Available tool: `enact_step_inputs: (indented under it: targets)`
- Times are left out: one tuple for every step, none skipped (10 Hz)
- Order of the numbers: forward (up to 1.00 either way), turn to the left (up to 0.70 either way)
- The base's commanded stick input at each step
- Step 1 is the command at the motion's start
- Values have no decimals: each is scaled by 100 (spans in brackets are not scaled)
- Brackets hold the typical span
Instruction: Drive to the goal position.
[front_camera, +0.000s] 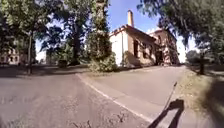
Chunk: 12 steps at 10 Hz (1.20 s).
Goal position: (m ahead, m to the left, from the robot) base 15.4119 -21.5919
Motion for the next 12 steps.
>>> enact_step_inputs:
  targets:
    - [70, -14]
    - [70, -14]
    - [70, -14]
    - [70, -14]
    - [70, -14]
    - [70, -14]
    - [70, -14]
    - [70, -14]
    - [70, -14]
    - [70, -14]
    - [70, -14]
    - [70, -14]
